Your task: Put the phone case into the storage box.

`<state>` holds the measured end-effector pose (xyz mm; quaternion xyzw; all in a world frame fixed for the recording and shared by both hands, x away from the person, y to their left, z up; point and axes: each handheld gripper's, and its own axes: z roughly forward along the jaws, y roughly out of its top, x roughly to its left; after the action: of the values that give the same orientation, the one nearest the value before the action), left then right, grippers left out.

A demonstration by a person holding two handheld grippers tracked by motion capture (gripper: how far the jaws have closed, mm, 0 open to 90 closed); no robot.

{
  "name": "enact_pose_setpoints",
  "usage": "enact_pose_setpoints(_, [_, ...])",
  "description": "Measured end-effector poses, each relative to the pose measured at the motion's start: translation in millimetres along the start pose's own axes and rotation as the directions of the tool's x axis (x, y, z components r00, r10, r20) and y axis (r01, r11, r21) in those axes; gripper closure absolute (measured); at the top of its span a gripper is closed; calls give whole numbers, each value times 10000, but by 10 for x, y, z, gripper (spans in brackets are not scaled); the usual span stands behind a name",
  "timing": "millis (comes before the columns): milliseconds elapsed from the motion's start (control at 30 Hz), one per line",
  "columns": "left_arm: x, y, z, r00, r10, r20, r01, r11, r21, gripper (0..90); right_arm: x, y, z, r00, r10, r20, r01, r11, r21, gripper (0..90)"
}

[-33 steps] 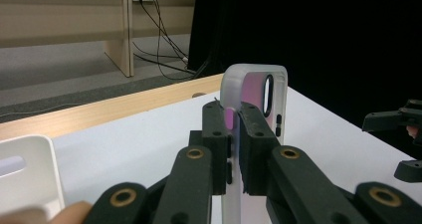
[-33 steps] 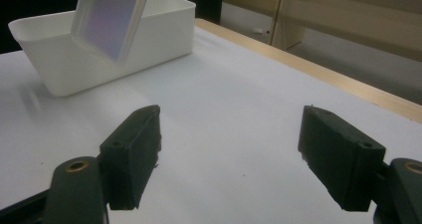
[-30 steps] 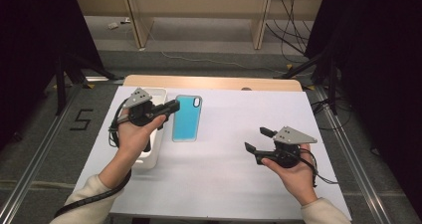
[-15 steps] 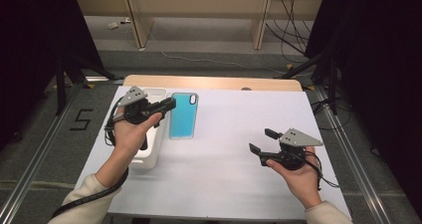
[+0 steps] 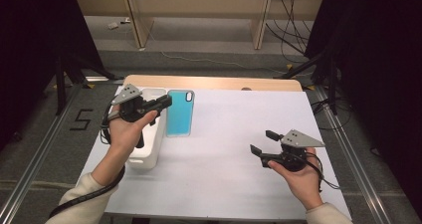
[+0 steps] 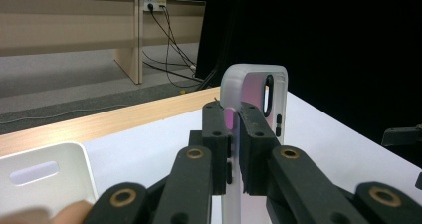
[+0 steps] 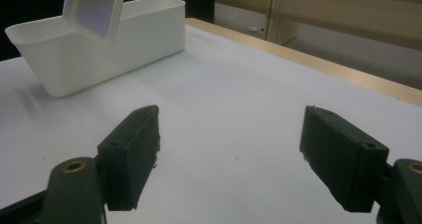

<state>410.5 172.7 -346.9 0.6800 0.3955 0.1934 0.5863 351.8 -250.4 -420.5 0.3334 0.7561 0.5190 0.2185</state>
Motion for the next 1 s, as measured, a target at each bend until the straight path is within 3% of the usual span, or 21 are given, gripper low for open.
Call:
enact_pose_setpoints(133, [17, 10, -11, 10000, 6, -9, -7, 10000, -43, 829, -18, -2, -1, 9999, -127, 7, 127, 9998, -183, 249])
enact_pose_setpoints(167, [19, 12, -14, 10000, -4, -9, 4, 10000, -42, 829, -9, 2, -22, 10000, 46, -56, -45, 10000, 64, 249])
enact_pose_setpoints(267, [26, 19, -22, 10000, 6, -1, -6, 10000, -45, 829, -16, -10, -7, 10000, -26, -36, 25, 9995, -300, 249])
enact_pose_setpoints(300, [29, 21, -23, 10000, 32, 18, -32, 10000, -64, 829, -15, 2, -50, 10000, -17, 37, 16, 9999, 151, 249])
enact_pose_setpoints(333, [32, 24, -24, 10000, 37, 22, -37, 10000, -79, 829, -7, 1, -57, 9999, 140, -66, -139, 9996, 251, 249])
enact_pose_setpoints(400, [38, 30, -31, 10000, 33, 20, -33, 10000, -63, 829, -20, -7, -55, 9999, -67, 82, 66, 10000, 27, 249])
enact_pose_setpoints(433, [43, 33, -34, 10000, 36, 16, -36, 10000, -74, 829, -7, -12, -52, 9997, 209, -88, -209, 9998, -7, 250])
enact_pose_setpoints(667, [83, 48, -55, 9999, -105, -27, 105, 9998, -139, 828, -11, -34, -71, 9998, 149, -94, -151, 9998, -160, 250])
enact_pose_setpoints(833, [114, 55, -66, 9999, -130, -42, 129, 9997, -188, 829, -11, -42, -76, 9991, 382, -195, -387, 9988, -292, 249])
enact_pose_setpoints(933, [131, 61, -76, 9999, -100, -88, 98, 9997, -224, 828, -11, -44, -81, 9992, 358, -164, -363, 9989, -310, 249])
enact_pose_setpoints(1000, [141, 67, -82, 9999, -84, -90, 82, 9996, -257, 828, -25, -46, -78, 10000, 56, 9, -55, 9990, -444, 245])
